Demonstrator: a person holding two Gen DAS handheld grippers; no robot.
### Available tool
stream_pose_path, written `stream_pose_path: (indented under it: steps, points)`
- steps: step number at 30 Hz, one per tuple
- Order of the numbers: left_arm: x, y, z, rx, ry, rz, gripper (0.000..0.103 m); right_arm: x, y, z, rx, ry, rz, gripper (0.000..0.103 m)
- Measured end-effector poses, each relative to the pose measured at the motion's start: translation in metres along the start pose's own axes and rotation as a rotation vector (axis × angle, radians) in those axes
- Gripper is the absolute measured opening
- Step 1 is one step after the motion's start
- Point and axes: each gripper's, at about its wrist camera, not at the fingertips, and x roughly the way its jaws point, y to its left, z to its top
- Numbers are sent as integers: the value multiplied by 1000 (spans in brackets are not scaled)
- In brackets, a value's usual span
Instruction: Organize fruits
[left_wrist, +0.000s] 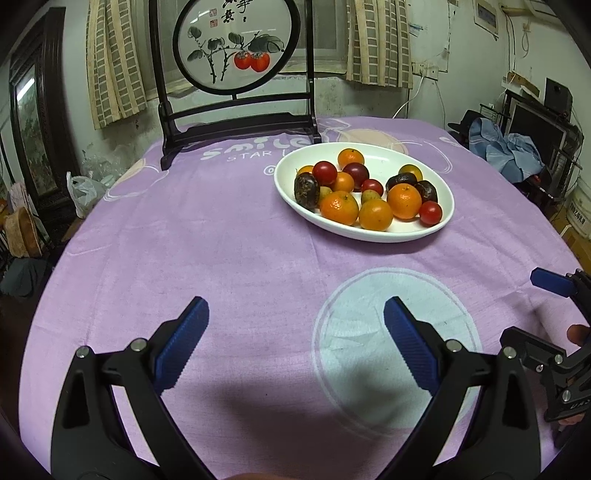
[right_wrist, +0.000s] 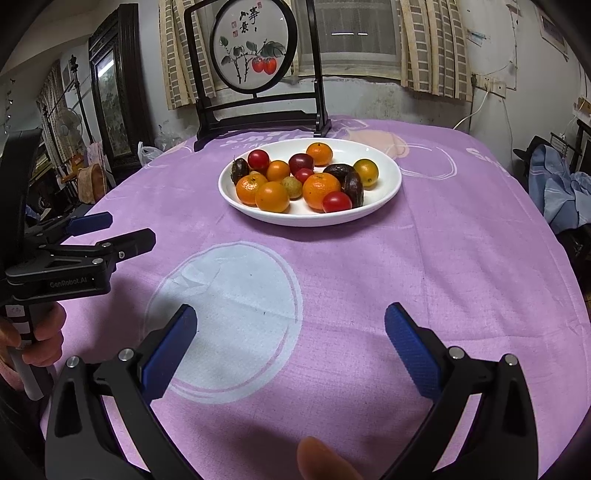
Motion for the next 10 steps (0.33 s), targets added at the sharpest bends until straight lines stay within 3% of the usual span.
stream_pose_path:
  steps: [10]
  points:
    - [4,0,-1,1,12,31,97,-1,0,-1,1,2,5,102]
